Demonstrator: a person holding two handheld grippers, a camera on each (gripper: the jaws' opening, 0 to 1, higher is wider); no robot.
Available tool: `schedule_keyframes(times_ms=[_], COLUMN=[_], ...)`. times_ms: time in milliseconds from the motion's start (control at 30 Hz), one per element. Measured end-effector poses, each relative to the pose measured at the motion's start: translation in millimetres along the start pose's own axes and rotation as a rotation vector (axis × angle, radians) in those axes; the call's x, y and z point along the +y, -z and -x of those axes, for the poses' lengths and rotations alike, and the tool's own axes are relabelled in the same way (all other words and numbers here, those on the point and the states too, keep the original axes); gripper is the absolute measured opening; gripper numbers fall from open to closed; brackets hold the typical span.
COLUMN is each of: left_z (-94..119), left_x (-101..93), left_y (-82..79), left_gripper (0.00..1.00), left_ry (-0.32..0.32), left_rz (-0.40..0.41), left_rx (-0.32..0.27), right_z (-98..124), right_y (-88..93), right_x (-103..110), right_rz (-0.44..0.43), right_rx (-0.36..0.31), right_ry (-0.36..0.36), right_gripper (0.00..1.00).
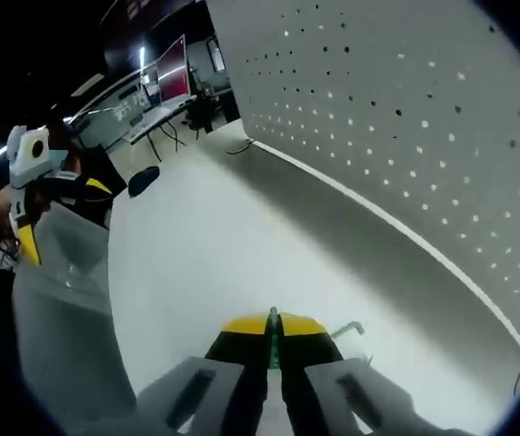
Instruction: Insert the hook assembly into the mounting plate slot until the hook locks in place.
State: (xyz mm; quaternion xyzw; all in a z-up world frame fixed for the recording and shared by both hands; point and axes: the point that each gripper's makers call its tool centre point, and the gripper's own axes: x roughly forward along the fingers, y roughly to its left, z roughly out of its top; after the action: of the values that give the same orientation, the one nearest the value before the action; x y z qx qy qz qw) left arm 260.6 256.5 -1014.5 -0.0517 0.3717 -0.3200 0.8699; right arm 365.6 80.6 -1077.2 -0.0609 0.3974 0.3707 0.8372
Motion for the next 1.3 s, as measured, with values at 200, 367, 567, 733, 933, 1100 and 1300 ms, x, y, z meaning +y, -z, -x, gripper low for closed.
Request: schedule_keyframes(times_ms=[200, 367, 567, 733, 933, 1100, 1300], left_z=[3.9, 6.8, 5.7, 5.9, 5.1, 2.7, -0.3], left_x=[3.6, 9.9, 8.9, 7.9, 2.4, -12.5, -22.1], left_y=[-14.3, -27.7, -44.2, -62.9, -82.6, -95.5, -98.8], left_gripper=[0.98, 1.0, 0.98, 0.92, 0.86, 0.76, 0.65], left_ry=[-0.005, -0.04, -0.026, -0.01, 0.002, 0.064, 0.089], left_rz=[-0.002, -0.02, 0.05, 0.142, 0.172, 0.212, 0.207], left_rx=[-0.03, -0.051, -0.086, -0.12, -0.151, -0.187, -0.186], right_z=[13.5, 27.3, 50.1, 66.0, 82.5, 88.9, 92.2], right_y=[-39.7, -65.7, -103.0, -122.5, -135.6, -139.7, -144.1], right_x=[5.1, 24.4, 51.2, 73.6, 100.2, 115.9, 130.6], right_rz=[-0.105, -0.138, -0.133, -0.182, -0.215, -0.248, -0.285], right_rx=[-0.179, -0.278, -0.405, -0.5, -0.59, -0.64, -0.693], right_ry=[0.036, 0.007, -0.014, -0.044, -0.06, -0.067, -0.082], right_gripper=[0.0, 0.0, 0.0, 0.0, 0.0, 0.0, 0.0])
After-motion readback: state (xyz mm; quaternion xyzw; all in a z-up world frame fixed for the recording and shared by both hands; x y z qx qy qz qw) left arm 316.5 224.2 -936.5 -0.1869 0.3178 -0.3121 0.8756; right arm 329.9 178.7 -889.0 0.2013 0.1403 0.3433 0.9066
